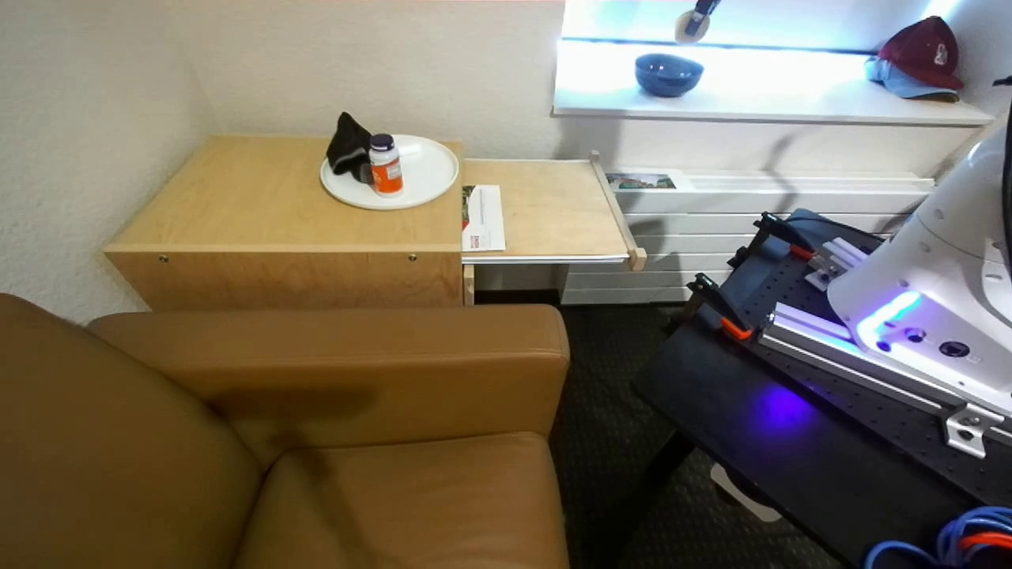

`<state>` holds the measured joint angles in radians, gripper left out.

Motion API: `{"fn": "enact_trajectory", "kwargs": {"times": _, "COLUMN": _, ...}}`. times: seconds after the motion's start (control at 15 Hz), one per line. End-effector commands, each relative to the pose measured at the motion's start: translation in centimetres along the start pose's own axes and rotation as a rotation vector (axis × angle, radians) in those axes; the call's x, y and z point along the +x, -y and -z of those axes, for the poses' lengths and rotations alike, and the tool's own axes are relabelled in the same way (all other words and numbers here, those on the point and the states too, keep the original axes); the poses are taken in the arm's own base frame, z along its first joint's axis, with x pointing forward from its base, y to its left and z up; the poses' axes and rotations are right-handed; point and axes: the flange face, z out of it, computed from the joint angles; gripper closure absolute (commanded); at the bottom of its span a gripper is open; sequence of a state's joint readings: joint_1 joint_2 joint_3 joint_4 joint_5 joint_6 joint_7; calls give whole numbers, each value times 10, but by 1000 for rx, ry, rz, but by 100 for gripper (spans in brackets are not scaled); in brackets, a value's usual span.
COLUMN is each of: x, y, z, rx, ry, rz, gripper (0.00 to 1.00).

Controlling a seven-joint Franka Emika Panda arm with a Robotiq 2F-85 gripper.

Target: Put the black sock on the white plate, put the white bar of soap on the plate, pick up the lemon from the bowl on the windowsill and put it on the plate

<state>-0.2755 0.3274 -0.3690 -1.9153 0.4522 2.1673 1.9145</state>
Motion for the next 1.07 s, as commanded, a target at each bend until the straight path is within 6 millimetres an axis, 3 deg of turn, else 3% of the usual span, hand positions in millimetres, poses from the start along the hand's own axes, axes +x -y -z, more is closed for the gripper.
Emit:
{"fn": "enact_trajectory", "kwargs": {"times": 0.0, "x": -31, "y": -84, "z": 10, "rx": 4, "ry": -18, "rz": 211, "gripper": 49}}
{"fn": "enact_trajectory", "kwargs": {"times": 0.2, "x": -57, "y": -159, "z": 16, "rx": -13, "ry": -31, "rz": 384, "gripper": 49}}
{"fn": "enact_trajectory", "kwargs": {"times": 0.27, "x": -58, "y": -183, "z": 29, "rx": -37, "ry": 5, "rz": 430, "gripper": 49}}
{"fn": "enact_trajectory", "kwargs": {"times": 0.33, "x": -58, "y": -189, "z": 40, "rx": -48, "ry": 51, "rz": 459, "gripper": 49}}
{"fn": "enact_trajectory", "kwargs": {"times": 0.4, "x": -76, "y": -168, "z": 17, "rx": -45, "ry": -16, "rz": 389, "gripper": 24}}
{"fn": "enact_trajectory", "kwargs": {"times": 0.53, "x": -74, "y": -189, "z": 36, "rx": -42, "ry": 21, "rz": 437, "gripper": 24}}
{"fn": "enact_trajectory", "kwargs": {"times": 0.6, "x": -70, "y": -191, "z": 41, "rx": -38, "ry": 29, "rz": 443, "gripper": 49}}
{"fn": "enact_trajectory", "kwargs": {"times": 0.67, "x": -77, "y": -199, "z": 30, "rx": -63, "ry": 15, "rz": 472, "gripper": 49}}
{"fn": "enact_trajectory", "kwargs": {"times": 1.0, "x": -143, "y": -320, "z": -26, "rx": -110, "ry": -69, "rz": 744, "gripper": 49}}
